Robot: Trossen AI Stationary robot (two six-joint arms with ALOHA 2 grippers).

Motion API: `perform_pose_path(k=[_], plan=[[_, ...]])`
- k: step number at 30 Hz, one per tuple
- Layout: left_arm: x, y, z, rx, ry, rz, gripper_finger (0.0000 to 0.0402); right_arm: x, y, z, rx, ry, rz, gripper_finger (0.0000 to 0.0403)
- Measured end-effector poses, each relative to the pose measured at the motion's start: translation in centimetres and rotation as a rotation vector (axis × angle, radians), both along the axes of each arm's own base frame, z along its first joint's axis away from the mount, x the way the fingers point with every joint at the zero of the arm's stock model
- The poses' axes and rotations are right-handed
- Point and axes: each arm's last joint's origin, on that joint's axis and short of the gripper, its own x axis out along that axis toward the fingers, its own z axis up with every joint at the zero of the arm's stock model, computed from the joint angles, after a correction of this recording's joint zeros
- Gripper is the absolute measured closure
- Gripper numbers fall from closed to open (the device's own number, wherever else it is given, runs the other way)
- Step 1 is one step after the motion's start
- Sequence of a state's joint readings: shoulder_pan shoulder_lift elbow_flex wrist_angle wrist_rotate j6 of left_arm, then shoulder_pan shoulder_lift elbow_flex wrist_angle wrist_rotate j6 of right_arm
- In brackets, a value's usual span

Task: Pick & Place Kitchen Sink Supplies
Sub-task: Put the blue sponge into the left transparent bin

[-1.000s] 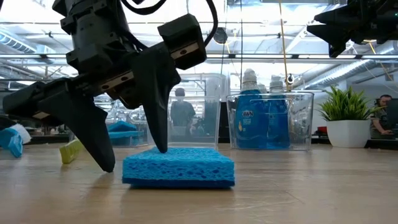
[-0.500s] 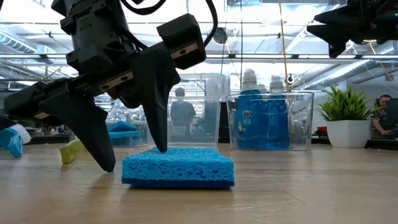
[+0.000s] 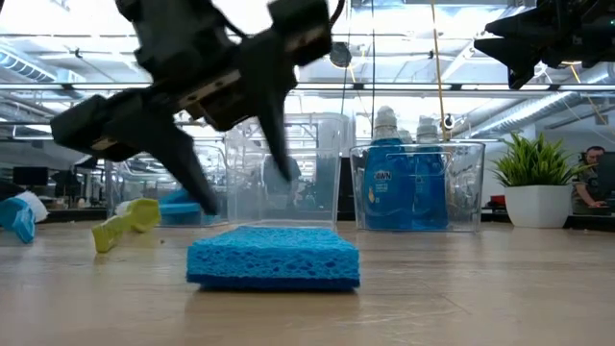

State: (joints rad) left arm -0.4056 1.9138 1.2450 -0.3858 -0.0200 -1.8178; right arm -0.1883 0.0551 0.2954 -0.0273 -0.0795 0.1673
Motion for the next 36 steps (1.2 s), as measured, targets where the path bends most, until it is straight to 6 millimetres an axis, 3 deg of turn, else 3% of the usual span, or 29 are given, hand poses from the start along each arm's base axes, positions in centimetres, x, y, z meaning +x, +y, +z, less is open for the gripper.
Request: perform_pose_path(k=[4,13,17,20,28,36], plan=[[-0.1,0.7,-1.3,0.026,0.079,-0.003,0.0174,0.0,0.0,0.0,-0.003,0.0,0.0,0.0261],[1.6,0.6,-4.3,-0.106,0.097,-0.107,0.0174,0.0,0.0,0.0,0.001,0.0,0.0,0.0261],[1.3,0.8,-4.8,-0.126,0.144,-0.125,0.0182,0.0,0.0,0.0,0.002,-0.001,0.001,0.0261],[1.2,0.9,-4.9,-0.108,0.163,-0.122,0.022,0.0,0.0,0.0,0.003,0.0,0.0,0.0261],[1.0,0.9,-5.1,-0.046,0.148,-0.171,0.0381,0.0,0.0,0.0,0.003,0.0,0.001,0.0261],[0.9,0.7,-4.9,-0.019,0.132,-0.2,0.0396,0.0,0.0,0.0,0.003,0.0,0.001,0.0261]])
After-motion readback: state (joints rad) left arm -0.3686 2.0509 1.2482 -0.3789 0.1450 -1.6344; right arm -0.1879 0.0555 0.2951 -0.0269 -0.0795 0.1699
